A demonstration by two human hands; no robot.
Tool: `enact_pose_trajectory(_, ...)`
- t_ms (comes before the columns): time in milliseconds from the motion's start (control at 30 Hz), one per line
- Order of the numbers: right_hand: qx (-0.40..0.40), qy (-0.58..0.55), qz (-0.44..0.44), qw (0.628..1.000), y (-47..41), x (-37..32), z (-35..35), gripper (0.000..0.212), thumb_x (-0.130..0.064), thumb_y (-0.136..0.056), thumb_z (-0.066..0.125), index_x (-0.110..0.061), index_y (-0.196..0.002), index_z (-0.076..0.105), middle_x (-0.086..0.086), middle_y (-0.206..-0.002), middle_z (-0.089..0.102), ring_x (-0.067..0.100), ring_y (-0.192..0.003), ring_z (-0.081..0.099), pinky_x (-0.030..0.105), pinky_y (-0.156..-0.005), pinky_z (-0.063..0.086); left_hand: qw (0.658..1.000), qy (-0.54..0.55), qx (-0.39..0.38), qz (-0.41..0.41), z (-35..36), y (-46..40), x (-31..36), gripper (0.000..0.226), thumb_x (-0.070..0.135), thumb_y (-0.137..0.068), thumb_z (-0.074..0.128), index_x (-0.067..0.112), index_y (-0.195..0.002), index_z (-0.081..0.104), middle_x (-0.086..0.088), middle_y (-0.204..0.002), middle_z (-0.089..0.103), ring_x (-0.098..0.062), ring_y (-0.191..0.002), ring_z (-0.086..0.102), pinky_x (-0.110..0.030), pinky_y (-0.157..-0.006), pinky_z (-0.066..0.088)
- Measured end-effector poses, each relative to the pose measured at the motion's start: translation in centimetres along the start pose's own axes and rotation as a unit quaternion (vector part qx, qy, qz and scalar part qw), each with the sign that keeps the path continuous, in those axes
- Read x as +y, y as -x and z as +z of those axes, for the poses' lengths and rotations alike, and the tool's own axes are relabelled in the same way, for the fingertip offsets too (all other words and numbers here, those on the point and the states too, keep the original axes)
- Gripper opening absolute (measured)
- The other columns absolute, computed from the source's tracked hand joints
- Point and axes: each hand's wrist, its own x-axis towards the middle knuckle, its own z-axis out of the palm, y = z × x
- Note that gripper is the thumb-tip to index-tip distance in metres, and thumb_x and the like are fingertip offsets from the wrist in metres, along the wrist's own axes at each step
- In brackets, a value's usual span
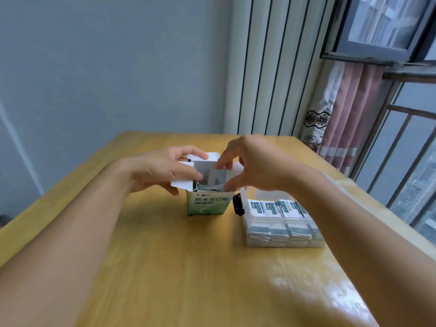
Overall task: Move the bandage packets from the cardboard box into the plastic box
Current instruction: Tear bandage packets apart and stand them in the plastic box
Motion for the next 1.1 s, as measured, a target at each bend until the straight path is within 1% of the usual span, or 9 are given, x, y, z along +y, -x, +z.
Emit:
enact_pose_trajectory(100, -0.020, 0.025, -0.009, 0.999, 0.1, -0.8, 0.0, 0.047, -0.033, -0.069, 0.089, -0.029, -0.113, 0.074, -0.018, -0.087, 0.063, -0.006, -0.063, 0.048, 0.006, -0.053, 0.034, 0.998, -0.017, -0.037, 0.040, -0.5, 0.7, 0.7, 0.053, 0.014, -0.085, 0.078, 0.051, -0.121, 0.062, -0.001, -0.110, 0.063, -0.020, -0.086, 0.069, -0.029, -0.062, 0.055)
enact_pose_trajectory(300, -0.068, -0.017, -0.017, 0.997, 0.3, -1.3, 0.1, 0.024, -0.037, -0.078, 0.082, -0.030, -0.101, 0.078, -0.021, -0.066, 0.061, -0.013, -0.062, 0.052, 0.006, -0.052, 0.035, 0.994, -0.083, -0.043, 0.056, -0.1, 0.9, 1.5, 0.063, 0.014, -0.083, 0.078, 0.060, -0.122, 0.056, 0.011, -0.129, 0.059, -0.016, -0.116, 0.062, -0.038, -0.086, 0.060)
enact_pose_trajectory(367, -0.081, -0.023, -0.021, 0.996, 0.4, -1.4, 0.3, 0.024, -0.037, -0.078, 0.083, -0.029, -0.099, 0.077, -0.019, -0.073, 0.066, -0.007, -0.067, 0.056, 0.009, -0.053, 0.035, 0.993, -0.093, -0.038, 0.064, 0.2, 0.8, 1.7, 0.063, 0.016, -0.083, 0.078, 0.061, -0.121, 0.055, 0.012, -0.128, 0.059, -0.015, -0.119, 0.061, -0.043, -0.094, 0.057)
enact_pose_trajectory(433, -0.083, -0.019, -0.022, 0.996, 0.4, -1.5, 0.4, 0.023, -0.037, -0.078, 0.082, -0.029, -0.098, 0.077, -0.016, -0.079, 0.069, 0.002, -0.074, 0.059, 0.012, -0.055, 0.032, 0.992, -0.099, -0.035, 0.069, 0.4, 0.9, 1.8, 0.061, 0.019, -0.082, 0.079, 0.061, -0.120, 0.055, 0.014, -0.124, 0.061, -0.014, -0.116, 0.062, -0.042, -0.095, 0.057)
enact_pose_trajectory(533, -0.079, -0.033, -0.023, 0.996, 0.4, -1.5, 0.4, 0.020, -0.042, -0.079, 0.081, -0.030, -0.095, 0.078, -0.020, -0.071, 0.067, -0.002, -0.069, 0.057, 0.013, -0.055, 0.033, 0.990, -0.115, -0.035, 0.072, 0.5, 0.9, 2.0, 0.063, 0.029, -0.075, 0.081, 0.062, -0.120, 0.054, 0.016, -0.124, 0.062, -0.013, -0.115, 0.062, -0.043, -0.096, 0.056)
enact_pose_trajectory(600, -0.084, -0.037, -0.015, 0.996, 0.5, -1.4, 0.2, 0.023, -0.044, -0.078, 0.081, -0.031, -0.096, 0.078, -0.018, -0.076, 0.070, -0.003, -0.071, 0.058, 0.016, -0.061, 0.041, 0.989, -0.125, -0.034, 0.071, 0.4, 0.9, 2.0, 0.064, 0.035, -0.069, 0.080, 0.062, -0.121, 0.053, 0.017, -0.124, 0.062, -0.013, -0.116, 0.062, -0.044, -0.098, 0.054)
enact_pose_trajectory(800, -0.075, 0.013, -0.004, 0.997, 0.5, -1.8, 0.5, 0.020, -0.039, -0.079, 0.080, -0.029, -0.097, 0.077, -0.016, -0.077, 0.069, 0.013, -0.084, 0.065, 0.026, -0.064, 0.048, 0.988, -0.134, -0.029, 0.073, 0.4, 0.7, 1.9, 0.060, 0.027, -0.081, 0.081, 0.062, -0.121, 0.053, 0.023, -0.125, 0.061, -0.007, -0.121, 0.057, -0.041, -0.102, 0.051)
enact_pose_trajectory(1000, -0.102, 0.022, 0.023, 0.994, 0.5, -1.5, 0.3, 0.017, -0.020, -0.086, 0.076, -0.025, -0.102, 0.074, -0.007, -0.083, 0.071, 0.007, -0.051, 0.065, 0.026, -0.059, 0.058, 0.989, -0.128, -0.033, 0.066, 0.3, 0.8, 1.9, 0.063, 0.025, -0.081, 0.081, 0.063, -0.122, 0.052, 0.015, -0.128, 0.060, -0.015, -0.117, 0.062, -0.044, -0.097, 0.056)
enact_pose_trajectory(1100, -0.112, 0.061, 0.022, 0.992, 0.4, -1.7, 1.0, 0.015, -0.019, -0.087, 0.072, -0.025, -0.100, 0.075, -0.005, -0.082, 0.069, 0.016, -0.061, 0.066, 0.030, -0.056, 0.056, 0.989, -0.132, -0.028, 0.068, 0.5, 0.8, 2.0, 0.063, 0.027, -0.080, 0.082, 0.064, -0.122, 0.051, 0.017, -0.127, 0.059, -0.015, -0.115, 0.062, -0.042, -0.097, 0.055)
